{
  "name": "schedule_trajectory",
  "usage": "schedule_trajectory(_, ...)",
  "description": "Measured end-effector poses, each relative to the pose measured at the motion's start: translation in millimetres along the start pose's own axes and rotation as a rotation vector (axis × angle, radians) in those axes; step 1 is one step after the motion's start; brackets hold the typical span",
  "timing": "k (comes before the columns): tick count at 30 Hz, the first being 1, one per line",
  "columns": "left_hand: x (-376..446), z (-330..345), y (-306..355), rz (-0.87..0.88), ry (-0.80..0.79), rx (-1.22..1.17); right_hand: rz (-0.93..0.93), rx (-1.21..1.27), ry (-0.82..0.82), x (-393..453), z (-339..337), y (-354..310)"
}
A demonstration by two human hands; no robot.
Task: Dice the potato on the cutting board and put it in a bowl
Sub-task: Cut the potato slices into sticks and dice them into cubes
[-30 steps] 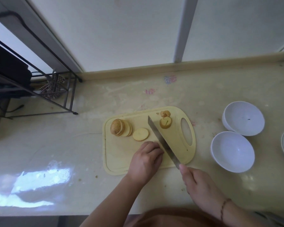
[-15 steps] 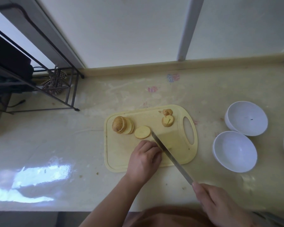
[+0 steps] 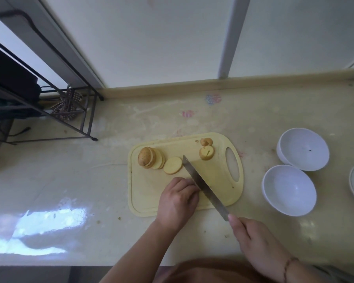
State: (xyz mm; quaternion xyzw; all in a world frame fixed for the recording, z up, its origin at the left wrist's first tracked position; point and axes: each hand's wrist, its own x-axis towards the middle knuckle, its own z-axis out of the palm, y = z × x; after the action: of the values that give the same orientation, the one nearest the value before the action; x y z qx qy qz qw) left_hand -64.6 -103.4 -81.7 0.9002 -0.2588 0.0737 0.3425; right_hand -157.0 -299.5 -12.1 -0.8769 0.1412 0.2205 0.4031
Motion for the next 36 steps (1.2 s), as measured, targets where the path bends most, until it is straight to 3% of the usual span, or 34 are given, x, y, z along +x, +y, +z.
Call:
schedule_trajectory(10,11.5,-5.4,-4.0,0.032,-0.135,0.065,0.041,0.156,-0.037,-0.6,-20.2,-3.1)
schedule_trajectory(18,40.9,11.4,-6.4,0.147,-0.238,0.079,-0.031,0.014,0.047,4.5,-33.4,-3.2)
schedule_trajectory(27,58.0,17.7,3.2,-0.093,-0.066,-0.103,-0.048,-0.06,0.084,10.2,-39.0,-4.3)
schedule_trajectory(32,24.2,-16.8,2.0,-0.165,0.392,-0.173,-0.132,-0.481,0.125,9.9,-51.0,-2.7)
schedule_trajectory(33,25.1,-24.6,4.2,-0.138,0.424,-0.181,-0.162,-0.569,0.129,11.1,-51.5,-3.4)
schedule_trajectory(34,29.8,-30.6,6.7,-0.072,0.391,-0.171,-0.194,-0.641,0.129,13.0,-51.2,-3.1)
schedule_trajectory(36,45.4,-36.4,11.5,0.061,0.157,-0.071,-0.236,-0.721,0.127,16.4,-51.3,-4.3)
